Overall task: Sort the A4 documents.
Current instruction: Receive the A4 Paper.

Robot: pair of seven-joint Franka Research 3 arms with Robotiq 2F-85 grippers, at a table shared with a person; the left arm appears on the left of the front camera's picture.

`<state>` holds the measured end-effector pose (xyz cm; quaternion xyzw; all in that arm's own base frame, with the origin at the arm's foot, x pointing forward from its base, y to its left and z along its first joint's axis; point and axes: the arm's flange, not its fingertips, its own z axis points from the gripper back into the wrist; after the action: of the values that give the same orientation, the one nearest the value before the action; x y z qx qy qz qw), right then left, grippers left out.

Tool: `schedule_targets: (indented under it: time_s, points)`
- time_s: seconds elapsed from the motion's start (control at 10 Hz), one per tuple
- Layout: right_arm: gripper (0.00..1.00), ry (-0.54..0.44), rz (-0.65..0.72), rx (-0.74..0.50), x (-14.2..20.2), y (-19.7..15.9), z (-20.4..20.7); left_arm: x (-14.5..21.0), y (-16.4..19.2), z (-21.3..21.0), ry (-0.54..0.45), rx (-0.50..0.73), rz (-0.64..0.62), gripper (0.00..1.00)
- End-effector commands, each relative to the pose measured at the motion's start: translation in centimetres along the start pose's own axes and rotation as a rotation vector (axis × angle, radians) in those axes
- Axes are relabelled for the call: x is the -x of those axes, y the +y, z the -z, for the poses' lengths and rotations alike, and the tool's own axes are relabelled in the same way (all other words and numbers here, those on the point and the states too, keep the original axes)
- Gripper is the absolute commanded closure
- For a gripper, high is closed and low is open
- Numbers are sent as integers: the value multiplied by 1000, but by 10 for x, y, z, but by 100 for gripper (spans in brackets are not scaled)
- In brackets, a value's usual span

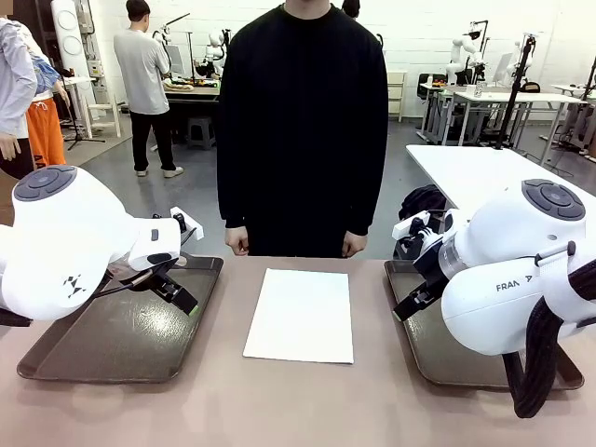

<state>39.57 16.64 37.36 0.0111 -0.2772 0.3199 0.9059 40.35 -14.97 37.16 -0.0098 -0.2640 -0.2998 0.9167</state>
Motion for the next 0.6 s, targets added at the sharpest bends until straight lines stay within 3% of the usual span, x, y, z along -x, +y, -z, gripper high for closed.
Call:
schedule_targets:
  time_s: [0.0, 0.5]
  points:
    - [0, 0, 0, 0, 0, 0, 0, 0, 0, 0, 0, 0, 0, 0]
    - [0, 0, 0, 0, 0, 0, 0, 0, 0, 0, 0, 0, 0, 0]
